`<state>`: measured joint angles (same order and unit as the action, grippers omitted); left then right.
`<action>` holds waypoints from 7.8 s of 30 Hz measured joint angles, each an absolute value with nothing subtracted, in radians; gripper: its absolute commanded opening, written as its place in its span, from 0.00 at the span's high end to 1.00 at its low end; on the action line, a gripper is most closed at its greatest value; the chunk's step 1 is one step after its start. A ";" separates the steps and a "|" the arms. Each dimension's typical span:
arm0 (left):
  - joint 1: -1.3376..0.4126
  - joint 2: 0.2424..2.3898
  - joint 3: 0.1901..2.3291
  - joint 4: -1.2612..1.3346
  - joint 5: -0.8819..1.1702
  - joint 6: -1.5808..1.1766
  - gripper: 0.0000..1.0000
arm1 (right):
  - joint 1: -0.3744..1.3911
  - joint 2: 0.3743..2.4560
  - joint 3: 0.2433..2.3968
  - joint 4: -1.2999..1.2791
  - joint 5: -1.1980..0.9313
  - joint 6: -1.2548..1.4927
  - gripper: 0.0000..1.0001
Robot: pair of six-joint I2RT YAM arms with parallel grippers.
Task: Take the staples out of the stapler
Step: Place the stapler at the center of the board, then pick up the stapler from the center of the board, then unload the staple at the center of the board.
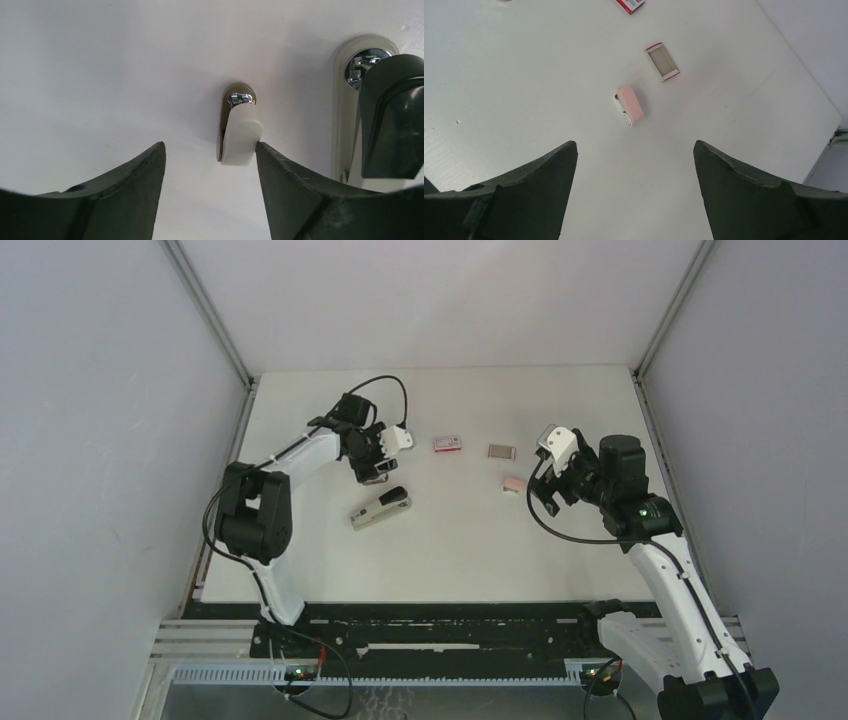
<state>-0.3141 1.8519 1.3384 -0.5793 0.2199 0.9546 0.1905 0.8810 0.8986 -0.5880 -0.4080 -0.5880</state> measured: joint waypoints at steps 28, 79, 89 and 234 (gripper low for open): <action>-0.466 1.757 1.277 -0.590 0.329 0.652 0.02 | 0.237 0.889 0.867 -0.586 -0.405 -0.603 0.14; -0.677 1.648 1.197 -0.560 0.183 0.529 1.00 | 0.362 1.007 0.870 -0.505 -0.494 -0.422 0.11; -0.701 1.486 1.106 -0.414 0.283 0.462 1.00 | 0.207 1.284 0.950 -0.347 -0.835 0.026 0.20; -0.496 1.084 0.522 -0.303 0.081 0.752 0.24 | 0.263 1.774 0.971 -0.094 -1.244 0.466 1.00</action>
<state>-0.4965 1.0836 0.5220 -0.3035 0.0814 0.7525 0.2634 1.7744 0.9714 -0.0937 -1.2438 0.4664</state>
